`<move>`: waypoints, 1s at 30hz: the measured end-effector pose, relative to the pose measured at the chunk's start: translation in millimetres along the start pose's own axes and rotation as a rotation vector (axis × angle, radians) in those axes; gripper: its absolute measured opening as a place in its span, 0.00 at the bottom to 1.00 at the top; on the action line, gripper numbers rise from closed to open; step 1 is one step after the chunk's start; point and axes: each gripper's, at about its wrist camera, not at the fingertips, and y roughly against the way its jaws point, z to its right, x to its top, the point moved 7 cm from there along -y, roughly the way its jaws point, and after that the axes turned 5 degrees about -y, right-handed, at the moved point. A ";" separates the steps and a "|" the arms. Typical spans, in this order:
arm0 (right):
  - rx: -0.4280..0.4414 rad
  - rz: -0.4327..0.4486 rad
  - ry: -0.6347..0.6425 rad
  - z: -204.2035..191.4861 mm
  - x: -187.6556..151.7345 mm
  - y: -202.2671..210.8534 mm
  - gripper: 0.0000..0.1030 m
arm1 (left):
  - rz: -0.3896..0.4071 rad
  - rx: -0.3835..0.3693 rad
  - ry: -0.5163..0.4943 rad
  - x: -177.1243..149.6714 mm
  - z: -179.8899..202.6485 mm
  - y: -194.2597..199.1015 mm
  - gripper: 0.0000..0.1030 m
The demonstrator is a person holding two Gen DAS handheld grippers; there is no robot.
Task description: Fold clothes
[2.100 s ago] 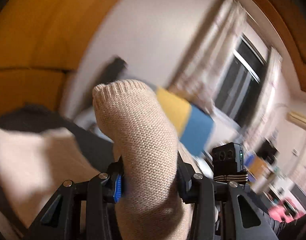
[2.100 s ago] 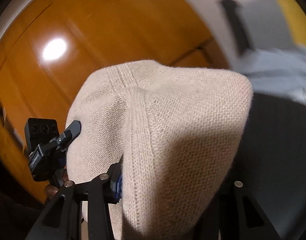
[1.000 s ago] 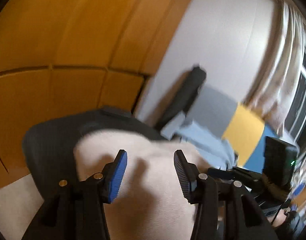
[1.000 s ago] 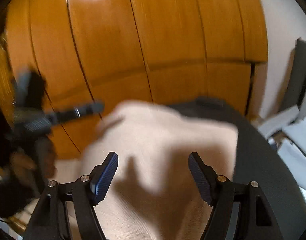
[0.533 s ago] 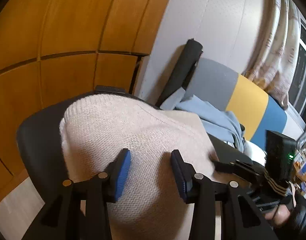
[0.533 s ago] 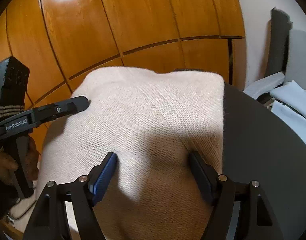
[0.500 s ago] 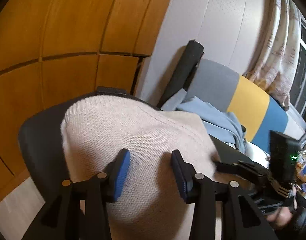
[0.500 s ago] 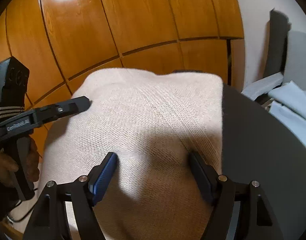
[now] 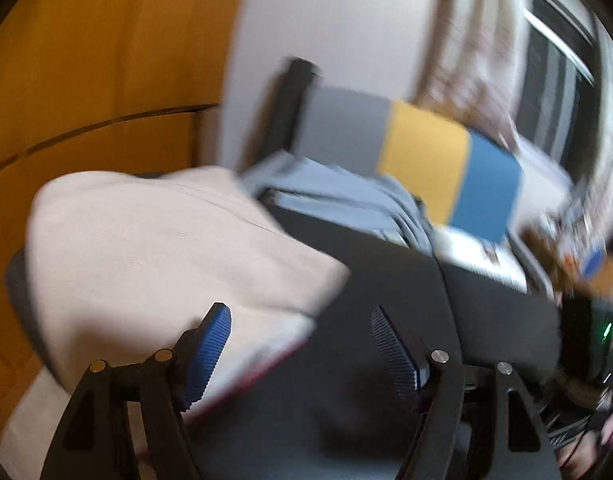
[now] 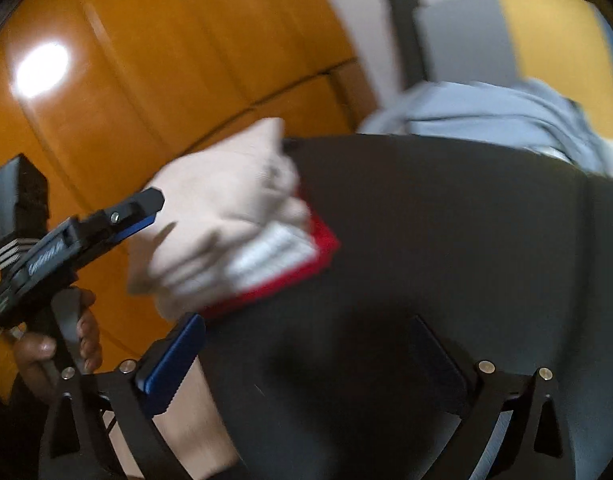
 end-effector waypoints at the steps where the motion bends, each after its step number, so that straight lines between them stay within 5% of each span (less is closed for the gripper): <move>1: -0.023 0.020 -0.010 8.3 -5.5 14.9 1.00 | -0.011 -0.022 -0.025 -4.7 19.2 -2.8 0.72; 12: -0.350 0.133 -0.122 97.8 -87.6 137.7 1.00 | -0.145 -0.304 -0.278 -58.7 192.7 -3.0 0.72; 17: -0.646 0.294 -0.203 141.8 -107.7 226.4 1.00 | -0.157 -0.357 -0.353 -73.1 224.1 4.2 0.72; 21: -0.811 0.313 -0.381 190.4 -130.0 281.0 1.00 | -0.186 -0.376 -0.350 -77.2 230.1 -1.3 0.72; 24: -0.716 0.379 -0.577 222.9 -153.8 312.2 0.99 | -0.197 -0.375 -0.348 -79.4 228.1 -5.6 0.72; 30: -0.686 0.469 -0.684 251.8 -173.0 367.9 0.97 | -0.248 -0.374 -0.343 -87.3 227.7 -25.1 0.72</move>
